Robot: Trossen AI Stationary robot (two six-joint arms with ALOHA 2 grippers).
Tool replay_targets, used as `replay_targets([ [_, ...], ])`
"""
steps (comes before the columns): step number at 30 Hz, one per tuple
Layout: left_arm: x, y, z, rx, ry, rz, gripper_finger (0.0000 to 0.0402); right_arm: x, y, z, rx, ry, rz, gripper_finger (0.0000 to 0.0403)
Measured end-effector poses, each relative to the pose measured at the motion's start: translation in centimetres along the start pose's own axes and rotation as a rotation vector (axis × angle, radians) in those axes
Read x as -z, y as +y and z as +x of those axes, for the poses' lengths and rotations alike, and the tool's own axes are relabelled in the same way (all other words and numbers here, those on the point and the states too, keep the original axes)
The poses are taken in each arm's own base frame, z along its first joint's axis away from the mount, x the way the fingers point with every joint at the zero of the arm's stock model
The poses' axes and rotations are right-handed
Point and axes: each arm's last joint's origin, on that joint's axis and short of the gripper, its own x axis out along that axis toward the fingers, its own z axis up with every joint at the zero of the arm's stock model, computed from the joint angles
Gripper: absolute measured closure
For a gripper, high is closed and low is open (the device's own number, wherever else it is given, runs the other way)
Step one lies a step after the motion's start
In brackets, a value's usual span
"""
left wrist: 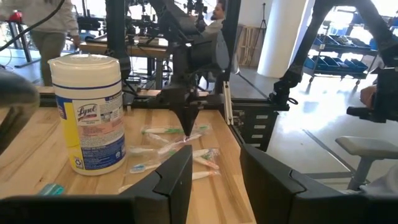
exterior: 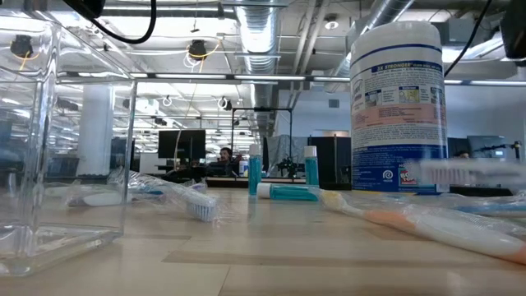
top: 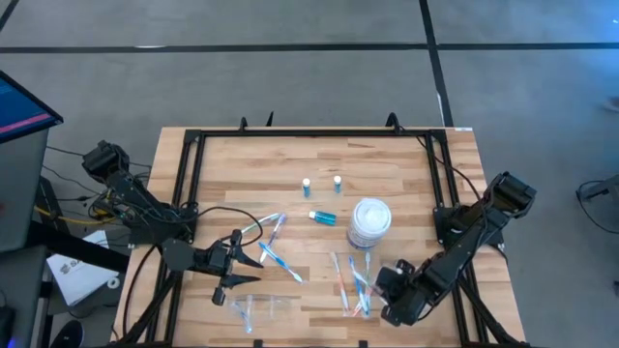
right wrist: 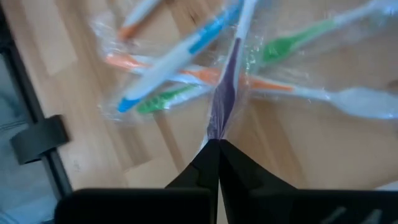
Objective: Pick & Place toothbrushing station
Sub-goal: Put the right purple toothbrush into the transparent organizer
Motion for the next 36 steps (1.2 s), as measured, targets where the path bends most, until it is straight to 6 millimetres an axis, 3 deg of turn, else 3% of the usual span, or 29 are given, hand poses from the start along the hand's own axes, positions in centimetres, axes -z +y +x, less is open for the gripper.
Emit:
replay_targets([
  [12,0.0,0.0,0.0,0.0,0.0,0.001,0.027,-2.3,1.9,-2.6,0.07,-0.136,-0.113,0.0403],
  [25,0.0,0.1,0.1,-0.008,-0.002,0.002,0.027,-7.4,3.1,-4.4,0.103,-0.332,-0.263,0.0403],
  [36,-0.7,1.7,1.1,-0.086,-0.048,-0.026,0.027,-11.3,3.9,-5.4,0.078,-0.492,-0.394,0.0403],
])
